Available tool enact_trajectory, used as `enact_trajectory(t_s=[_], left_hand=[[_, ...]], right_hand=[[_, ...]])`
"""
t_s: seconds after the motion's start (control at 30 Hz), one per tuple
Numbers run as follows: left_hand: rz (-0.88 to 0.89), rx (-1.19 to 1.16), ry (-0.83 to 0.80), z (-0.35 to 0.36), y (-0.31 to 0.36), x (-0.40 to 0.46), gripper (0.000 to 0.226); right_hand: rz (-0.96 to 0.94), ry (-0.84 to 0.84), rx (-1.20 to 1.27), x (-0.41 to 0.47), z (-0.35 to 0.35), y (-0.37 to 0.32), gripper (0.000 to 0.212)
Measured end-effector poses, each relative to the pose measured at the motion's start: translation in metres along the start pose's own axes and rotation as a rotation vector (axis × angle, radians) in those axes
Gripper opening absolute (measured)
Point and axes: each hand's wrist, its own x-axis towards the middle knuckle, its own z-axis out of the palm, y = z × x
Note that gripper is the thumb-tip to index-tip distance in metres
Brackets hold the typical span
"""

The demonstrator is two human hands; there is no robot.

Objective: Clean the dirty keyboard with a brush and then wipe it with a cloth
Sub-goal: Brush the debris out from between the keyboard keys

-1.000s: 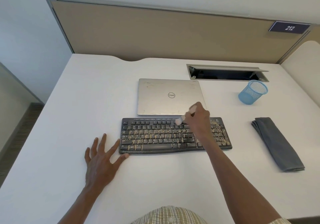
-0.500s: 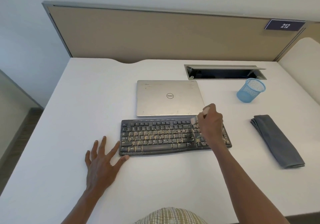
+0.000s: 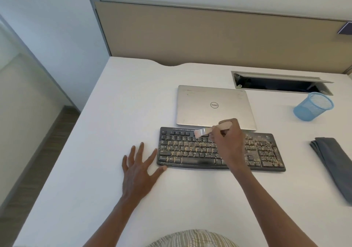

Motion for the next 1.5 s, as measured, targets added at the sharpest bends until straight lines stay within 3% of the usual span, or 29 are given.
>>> enact_trajectory(t_s=[0.23, 0.57, 0.93, 1.07, 1.27, 1.4, 1.5], left_hand=[[0.027, -0.022, -0.009, 0.002, -0.005, -0.001, 0.071], [0.023, -0.05, -0.008, 0.002, -0.006, -0.001, 0.066], [0.021, -0.048, 0.009, 0.006, -0.006, 0.0, 0.067], [0.009, -0.048, 0.011, 0.007, -0.007, 0.0, 0.074], [-0.002, -0.052, 0.008, 0.008, -0.006, 0.001, 0.081], [-0.006, -0.055, 0.003, 0.007, -0.006, 0.001, 0.082], [-0.014, -0.058, -0.01, 0.006, -0.005, 0.001, 0.083]], right_hand=[[-0.205, -0.094, -0.083, -0.009, 0.066, -0.032, 0.021], [-0.194, -0.213, -0.093, -0.011, 0.121, -0.038, 0.017], [-0.31, -0.319, -0.318, -0.019, 0.126, -0.048, 0.017], [-0.384, -0.288, -0.329, -0.016, 0.126, -0.051, 0.015], [-0.485, -0.567, -0.4, -0.021, 0.11, -0.054, 0.015], [-0.451, -0.507, -0.333, -0.014, 0.113, -0.055, 0.014], [-0.492, -0.567, -0.381, -0.018, 0.114, -0.054, 0.015]])
